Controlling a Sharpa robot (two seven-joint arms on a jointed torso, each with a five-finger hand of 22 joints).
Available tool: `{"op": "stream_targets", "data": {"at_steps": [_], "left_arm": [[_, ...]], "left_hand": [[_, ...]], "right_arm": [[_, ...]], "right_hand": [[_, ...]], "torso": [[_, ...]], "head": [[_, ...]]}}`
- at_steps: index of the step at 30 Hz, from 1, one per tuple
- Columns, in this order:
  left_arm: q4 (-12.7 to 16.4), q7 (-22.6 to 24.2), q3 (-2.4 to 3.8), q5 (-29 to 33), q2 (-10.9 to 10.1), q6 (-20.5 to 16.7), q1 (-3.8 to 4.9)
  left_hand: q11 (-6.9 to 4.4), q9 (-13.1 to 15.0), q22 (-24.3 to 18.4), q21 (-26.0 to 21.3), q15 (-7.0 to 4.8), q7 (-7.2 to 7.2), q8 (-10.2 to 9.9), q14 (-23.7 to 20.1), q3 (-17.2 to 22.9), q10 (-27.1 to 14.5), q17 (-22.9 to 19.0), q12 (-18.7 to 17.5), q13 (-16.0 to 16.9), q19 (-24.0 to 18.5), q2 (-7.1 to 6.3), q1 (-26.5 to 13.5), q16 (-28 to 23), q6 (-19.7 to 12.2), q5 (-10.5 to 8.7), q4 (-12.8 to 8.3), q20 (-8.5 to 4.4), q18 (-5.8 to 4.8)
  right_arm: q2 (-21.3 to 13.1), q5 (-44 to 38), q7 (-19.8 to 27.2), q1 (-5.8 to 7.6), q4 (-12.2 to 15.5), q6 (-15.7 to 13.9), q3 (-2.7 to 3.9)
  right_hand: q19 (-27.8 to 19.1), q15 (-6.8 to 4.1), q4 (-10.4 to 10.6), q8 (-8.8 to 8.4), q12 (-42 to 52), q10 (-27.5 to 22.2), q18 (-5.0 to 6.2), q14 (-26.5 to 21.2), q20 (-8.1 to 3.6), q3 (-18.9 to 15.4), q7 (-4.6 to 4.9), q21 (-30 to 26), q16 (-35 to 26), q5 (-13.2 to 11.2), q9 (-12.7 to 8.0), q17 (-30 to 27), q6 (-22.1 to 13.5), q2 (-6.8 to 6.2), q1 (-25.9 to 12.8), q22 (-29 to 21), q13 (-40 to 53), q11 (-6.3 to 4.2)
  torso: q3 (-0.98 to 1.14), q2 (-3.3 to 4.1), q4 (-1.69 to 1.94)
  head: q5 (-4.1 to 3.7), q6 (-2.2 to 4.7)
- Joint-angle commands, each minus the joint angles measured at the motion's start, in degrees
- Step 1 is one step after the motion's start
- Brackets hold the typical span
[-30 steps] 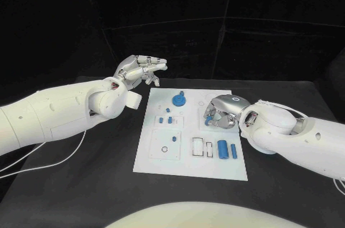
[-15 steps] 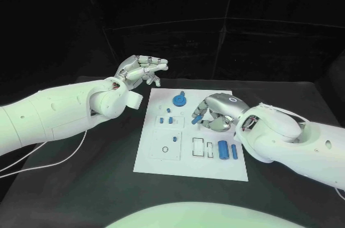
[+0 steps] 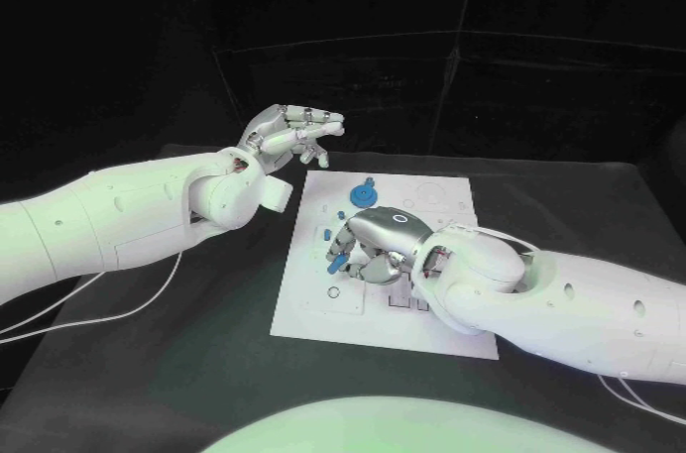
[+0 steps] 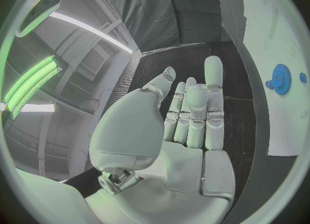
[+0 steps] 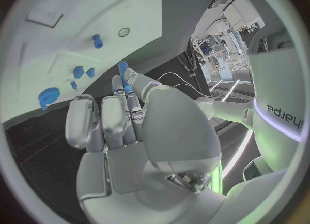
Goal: Assemble the parts on the task board
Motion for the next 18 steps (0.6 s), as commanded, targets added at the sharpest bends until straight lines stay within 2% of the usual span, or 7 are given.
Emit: {"op": "stream_targets", "data": {"at_steps": [1, 9, 18], "left_arm": [[0.13, 0.39, 0.06, 0.22, 0.11, 0.47, 0.12], [0.08, 0.39, 0.06, 0.22, 0.23, 0.51, 0.13], [-0.06, 0.37, 0.06, 0.22, 0.39, 0.59, 0.12]], "left_hand": [[0.00, -0.06, -0.05, -0.19, 0.02, 0.01, 0.22, -0.44, -0.36, -0.33, -0.05, 0.39, -0.09, -0.29, 0.02, 0.53, -0.38, -0.55, 0.22, -0.12, 0.19, 0.78], [0.00, -0.06, -0.05, -0.19, 0.02, 0.01, 0.22, -0.44, -0.36, -0.33, -0.05, 0.39, -0.09, -0.29, 0.02, 0.53, -0.38, -0.55, 0.22, -0.12, 0.19, 0.78], [0.00, -0.06, -0.05, -0.19, 0.02, 0.01, 0.22, -0.44, -0.36, -0.33, -0.05, 0.39, -0.09, -0.29, 0.02, 0.53, -0.38, -0.55, 0.22, -0.12, 0.19, 0.78]], "right_arm": [[1.14, -0.06, 2.03, -0.43, -1.10, 3.42, -0.25], [3.29, -2.49, 0.74, -1.13, -3.46, 6.59, -0.60], [4.07, -3.73, 0.26, -1.26, -4.21, 8.81, -0.65]], "right_hand": [[-0.06, -0.05, 0.07, -0.32, -0.21, -0.03, -0.80, 0.68, 0.31, 0.17, 0.53, -0.09, 0.17, 0.30, 0.08, -0.15, -0.07, -0.36, -0.38, -0.14, 0.03, 0.27], [-0.15, 0.00, 0.16, -0.41, -0.37, -0.10, -0.78, 0.66, 0.37, 0.11, 0.56, -0.14, 0.18, 0.29, 0.06, -0.18, -0.15, -0.45, -0.74, -0.20, 0.04, 0.31], [-0.12, 0.02, 0.19, -0.42, -0.40, -0.08, -0.79, 0.66, 0.39, 0.08, 0.55, -0.09, 0.22, 0.29, 0.06, -0.13, -0.13, -0.48, -0.87, -0.13, 0.05, 0.31]], "torso": [[0.02, 0.00, -0.16], [0.09, -0.04, -0.06], [0.11, 0.03, -0.13]], "head": [[0.29, -0.19], [0.51, -0.48], [0.69, -0.71]]}}
